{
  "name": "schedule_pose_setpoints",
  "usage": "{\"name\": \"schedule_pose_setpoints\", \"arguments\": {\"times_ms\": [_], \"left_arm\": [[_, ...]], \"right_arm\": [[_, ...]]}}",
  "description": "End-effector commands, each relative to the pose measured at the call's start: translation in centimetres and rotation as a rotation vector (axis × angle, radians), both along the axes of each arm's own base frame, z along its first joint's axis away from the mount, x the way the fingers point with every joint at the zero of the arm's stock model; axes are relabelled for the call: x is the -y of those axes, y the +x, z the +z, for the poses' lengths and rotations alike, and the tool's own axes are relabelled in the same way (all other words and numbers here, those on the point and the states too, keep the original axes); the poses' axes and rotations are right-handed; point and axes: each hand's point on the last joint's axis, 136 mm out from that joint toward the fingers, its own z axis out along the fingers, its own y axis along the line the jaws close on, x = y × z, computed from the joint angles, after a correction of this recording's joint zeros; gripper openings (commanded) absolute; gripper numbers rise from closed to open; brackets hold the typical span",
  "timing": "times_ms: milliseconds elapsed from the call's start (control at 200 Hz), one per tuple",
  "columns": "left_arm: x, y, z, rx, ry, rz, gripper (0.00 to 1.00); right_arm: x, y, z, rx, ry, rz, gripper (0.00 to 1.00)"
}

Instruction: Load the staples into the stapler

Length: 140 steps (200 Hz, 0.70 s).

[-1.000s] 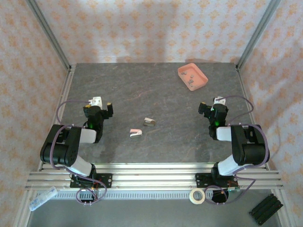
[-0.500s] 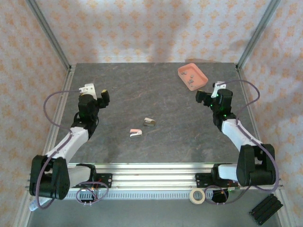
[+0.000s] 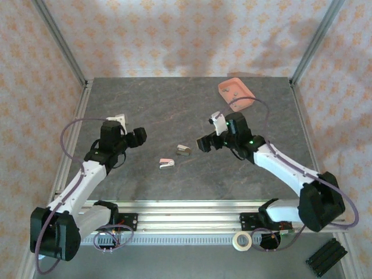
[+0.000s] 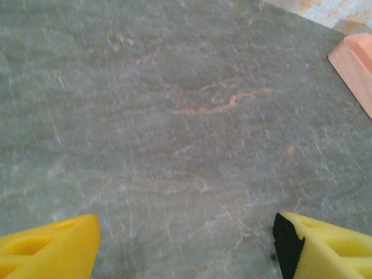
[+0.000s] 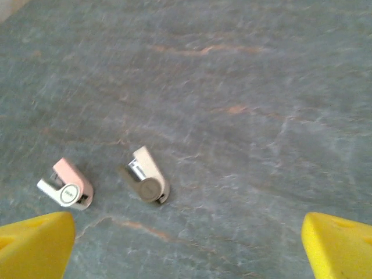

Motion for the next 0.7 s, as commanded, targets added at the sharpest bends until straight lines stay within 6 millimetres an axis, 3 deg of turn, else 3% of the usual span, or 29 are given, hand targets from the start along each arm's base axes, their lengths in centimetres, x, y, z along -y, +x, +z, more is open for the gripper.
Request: {"name": "schedule_pose_setpoints", "arguments": {"times_ms": [0, 175, 370, 535, 696], "left_arm": [[0.5, -1.7, -2.0, -0.089, -0.068, 0.015, 0.78], [0.8, -2.2, -3.6, -0.139, -0.102, 0.019, 0.78], [1.3, -2.2, -4.0, -0.155, -0.119, 0.006, 0.78], [1.3, -2.2, -4.3, -0.163, -0.119, 0.003, 0.78], [1.5, -2.0, -4.3, -0.166, -0.124, -0.003, 0.78]], "right_arm": [[-1.8, -1.0, -0.5, -0.054, -0.052, 0.114, 1.00], [-5.1, -2.7, -3.6, -0.061, -0.228, 0.334, 0.96], [-8.5, -2.7, -6.6, -0.050, -0.325, 0.527, 0.91], [-9.7, -2.3, -9.3, -0.032, -0.431, 0.616, 0.88], [-10.2, -1.2, -10.5, -0.018, -0.474, 0.623, 0.85]]}}
